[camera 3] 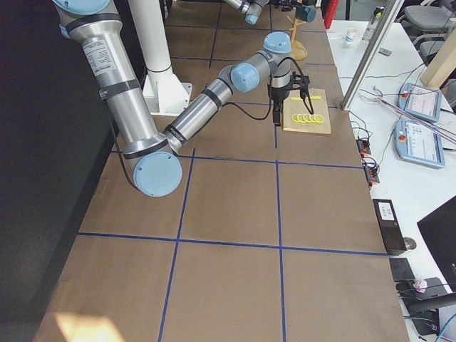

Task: Hang cup on storage rack
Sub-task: 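Tilt the mug and hook its handle onto a rack peg, then open the left gripper and withdraw it while the right arm retracts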

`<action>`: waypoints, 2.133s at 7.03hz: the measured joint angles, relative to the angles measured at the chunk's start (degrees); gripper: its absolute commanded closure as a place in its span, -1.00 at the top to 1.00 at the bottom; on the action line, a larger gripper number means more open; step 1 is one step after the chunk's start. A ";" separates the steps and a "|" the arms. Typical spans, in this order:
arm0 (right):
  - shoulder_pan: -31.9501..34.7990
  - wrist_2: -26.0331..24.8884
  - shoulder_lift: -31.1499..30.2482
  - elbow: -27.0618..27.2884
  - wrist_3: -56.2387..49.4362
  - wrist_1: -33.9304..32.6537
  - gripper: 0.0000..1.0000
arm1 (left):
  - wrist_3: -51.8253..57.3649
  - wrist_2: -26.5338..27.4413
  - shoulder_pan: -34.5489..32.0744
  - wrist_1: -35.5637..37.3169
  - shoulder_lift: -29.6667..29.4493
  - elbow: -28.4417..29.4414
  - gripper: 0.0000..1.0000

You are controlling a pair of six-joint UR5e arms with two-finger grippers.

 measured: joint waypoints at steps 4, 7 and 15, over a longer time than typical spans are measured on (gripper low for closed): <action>0.02 -0.01 0.16 -0.08 0.00 -0.03 1.00 | -0.14 -0.16 -0.12 0.00 0.45 0.09 1.00; 0.06 0.13 0.27 -0.08 0.00 -0.03 1.00 | -0.20 -0.64 -0.74 0.14 0.57 -1.41 1.00; 1.72 0.47 -2.76 -0.31 -0.59 0.03 1.00 | 40.01 -17.89 -14.11 19.99 13.82 -27.51 1.00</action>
